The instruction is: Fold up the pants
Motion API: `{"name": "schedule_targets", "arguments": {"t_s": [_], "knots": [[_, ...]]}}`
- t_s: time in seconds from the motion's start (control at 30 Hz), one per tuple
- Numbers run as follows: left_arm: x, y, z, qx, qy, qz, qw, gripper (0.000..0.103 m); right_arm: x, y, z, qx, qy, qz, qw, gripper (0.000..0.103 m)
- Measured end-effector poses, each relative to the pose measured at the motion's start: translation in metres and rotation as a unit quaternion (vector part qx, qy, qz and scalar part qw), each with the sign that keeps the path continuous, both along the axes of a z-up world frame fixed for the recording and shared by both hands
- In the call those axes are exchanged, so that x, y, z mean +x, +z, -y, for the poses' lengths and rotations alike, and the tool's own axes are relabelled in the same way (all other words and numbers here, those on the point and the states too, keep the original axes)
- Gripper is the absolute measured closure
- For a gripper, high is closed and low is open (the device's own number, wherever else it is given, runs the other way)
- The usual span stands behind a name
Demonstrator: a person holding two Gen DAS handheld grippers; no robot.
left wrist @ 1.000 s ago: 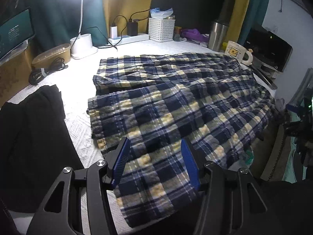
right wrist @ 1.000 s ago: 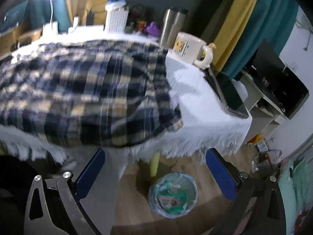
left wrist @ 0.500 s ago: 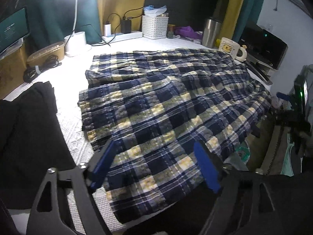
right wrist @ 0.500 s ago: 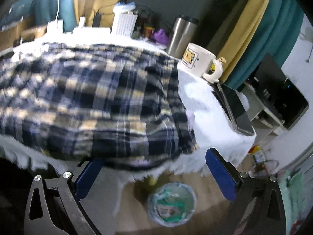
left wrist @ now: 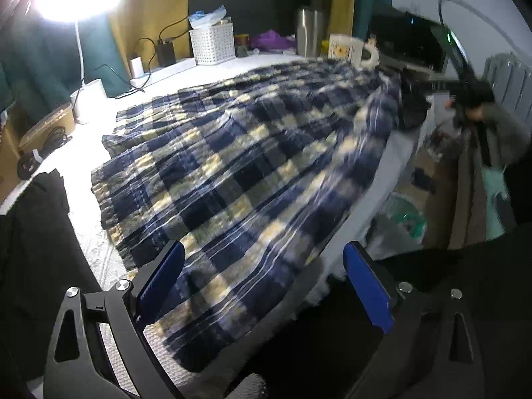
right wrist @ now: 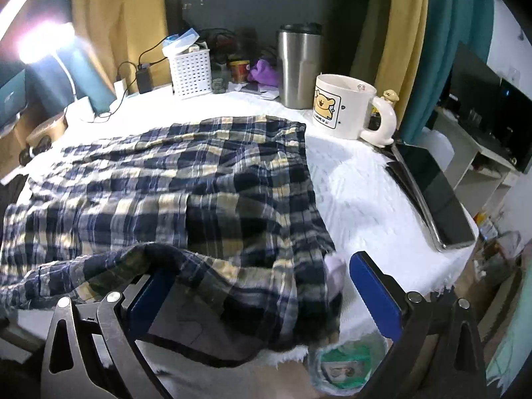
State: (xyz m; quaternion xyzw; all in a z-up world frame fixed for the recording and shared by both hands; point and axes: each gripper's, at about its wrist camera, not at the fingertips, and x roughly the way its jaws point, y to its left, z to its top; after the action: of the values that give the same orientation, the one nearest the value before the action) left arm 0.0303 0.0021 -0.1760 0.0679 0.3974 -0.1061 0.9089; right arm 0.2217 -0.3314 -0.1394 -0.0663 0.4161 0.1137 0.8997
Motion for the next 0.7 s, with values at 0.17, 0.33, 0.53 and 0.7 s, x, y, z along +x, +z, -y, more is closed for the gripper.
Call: {"name": "schedule_targets", "arguments": {"t_s": [0.17, 0.33, 0.53, 0.7], "knots": [[0.005, -0.005, -0.007, 0.019, 0.034, -0.005, 0.9992, 0.008, 0.009, 0.002, -0.005, -0.004, 0.007, -0.004, 1.0, 0.0], [0.008, 0.0, -0.019, 0.001, 0.033, 0.008, 0.9994, 0.085, 0.006, 0.002, -0.002, 0.002, 0.009, -0.005, 1.0, 0.0], [0.016, 0.031, -0.039, -0.03, 0.057, 0.046, 0.9969, 0.101, -0.016, 0.004, 0.001, -0.018, 0.028, 0.009, 0.999, 0.0], [0.034, 0.055, -0.046, -0.043, 0.072, 0.069, 0.994, 0.101, -0.055, 0.012, -0.006, -0.043, 0.051, 0.036, 0.997, 0.0]]}}
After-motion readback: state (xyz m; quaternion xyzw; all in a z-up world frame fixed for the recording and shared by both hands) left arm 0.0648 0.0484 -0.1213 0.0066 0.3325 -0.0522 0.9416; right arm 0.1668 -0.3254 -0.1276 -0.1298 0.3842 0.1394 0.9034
